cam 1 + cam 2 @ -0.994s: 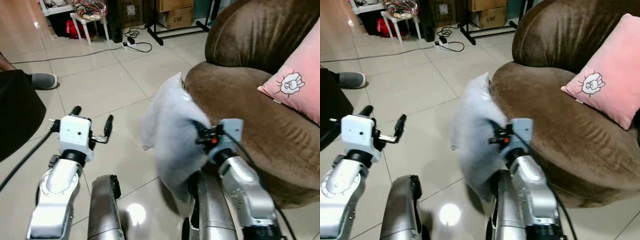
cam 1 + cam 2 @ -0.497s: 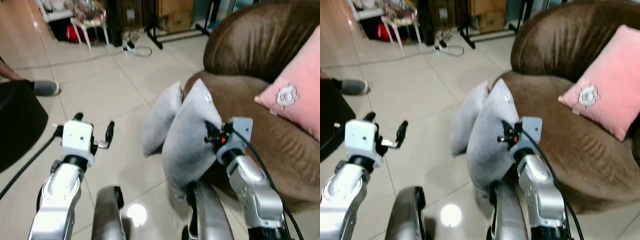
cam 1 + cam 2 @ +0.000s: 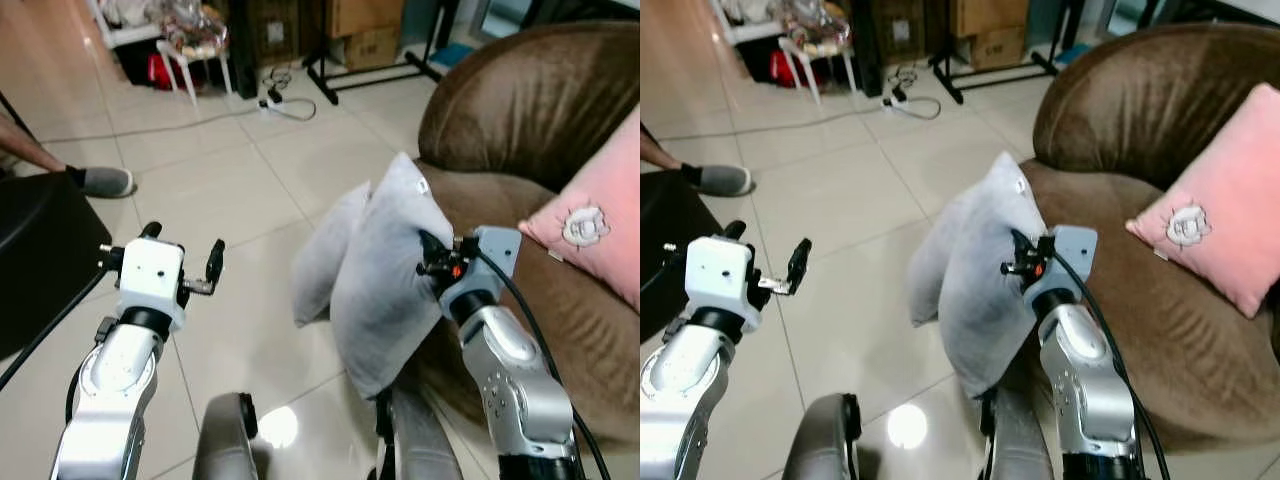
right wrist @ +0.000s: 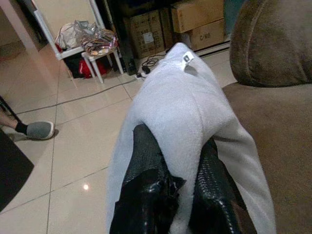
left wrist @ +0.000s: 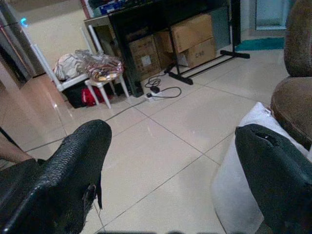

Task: Move the pillow to the sofa from floor

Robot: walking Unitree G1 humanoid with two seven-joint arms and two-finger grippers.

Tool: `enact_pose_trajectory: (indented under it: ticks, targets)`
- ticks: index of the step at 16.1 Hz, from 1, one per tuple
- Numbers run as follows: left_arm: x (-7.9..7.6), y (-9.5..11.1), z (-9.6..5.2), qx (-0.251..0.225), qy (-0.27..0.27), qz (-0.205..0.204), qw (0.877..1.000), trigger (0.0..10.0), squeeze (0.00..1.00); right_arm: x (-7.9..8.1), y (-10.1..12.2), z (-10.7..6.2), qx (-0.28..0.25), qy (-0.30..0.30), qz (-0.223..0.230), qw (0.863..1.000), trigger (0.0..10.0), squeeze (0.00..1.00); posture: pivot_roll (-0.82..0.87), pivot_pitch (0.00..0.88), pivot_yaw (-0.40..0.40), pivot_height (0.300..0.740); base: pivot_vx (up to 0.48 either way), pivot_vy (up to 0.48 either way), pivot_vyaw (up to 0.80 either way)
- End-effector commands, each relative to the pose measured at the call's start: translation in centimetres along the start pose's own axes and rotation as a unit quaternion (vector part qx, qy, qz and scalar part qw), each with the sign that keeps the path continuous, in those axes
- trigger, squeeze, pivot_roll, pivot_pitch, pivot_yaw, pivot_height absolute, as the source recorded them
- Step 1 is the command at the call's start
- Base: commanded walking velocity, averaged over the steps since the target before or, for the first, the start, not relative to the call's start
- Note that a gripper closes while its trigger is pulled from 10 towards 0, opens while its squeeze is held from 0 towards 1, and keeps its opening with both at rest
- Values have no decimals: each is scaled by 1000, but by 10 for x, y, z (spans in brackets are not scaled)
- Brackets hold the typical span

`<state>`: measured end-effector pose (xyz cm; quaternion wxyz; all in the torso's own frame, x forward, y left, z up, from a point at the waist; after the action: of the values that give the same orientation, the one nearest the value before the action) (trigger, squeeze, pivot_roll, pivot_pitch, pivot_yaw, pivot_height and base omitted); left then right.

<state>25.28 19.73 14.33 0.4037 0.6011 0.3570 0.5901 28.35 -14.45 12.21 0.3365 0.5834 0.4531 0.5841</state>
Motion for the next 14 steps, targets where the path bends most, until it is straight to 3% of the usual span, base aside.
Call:
enact_pose_trajectory:
  ticks: [1, 10, 14]
  targets:
    - [3, 2, 1, -1, 7, 7, 1000, 10000, 0, 4, 10, -2, -23, 10, 3, 1000, 10000, 0, -3, 0, -7, 654, 0, 0, 0]
    - [-2, 4, -1, -6, 2, 4, 1000, 10000, 0, 4, 10, -3, -18, -8, -16, 1000, 10000, 0, -18, 0, -6, 729, 0, 0, 0]
    - [-3, 6, -1, -12, -4, 13, 1000, 10000, 0, 8, 3, -5, -22, -14, -6, 1000, 10000, 0, -17, 0, 5, 729, 0, 0, 0]
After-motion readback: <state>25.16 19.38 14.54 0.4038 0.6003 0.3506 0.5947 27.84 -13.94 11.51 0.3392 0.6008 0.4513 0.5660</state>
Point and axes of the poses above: a point about 5 cm out from each wrist's last joint towards the gripper, its own z axis pointing out of the wrist towards the gripper, its own y axis along the axis of the wrist's last joint, x = y × z, the point moved 1 cm from there along z, pointing out of the wrist towards the gripper, and after that the axes turned 9 degrees about z, right-handed, at the moved point
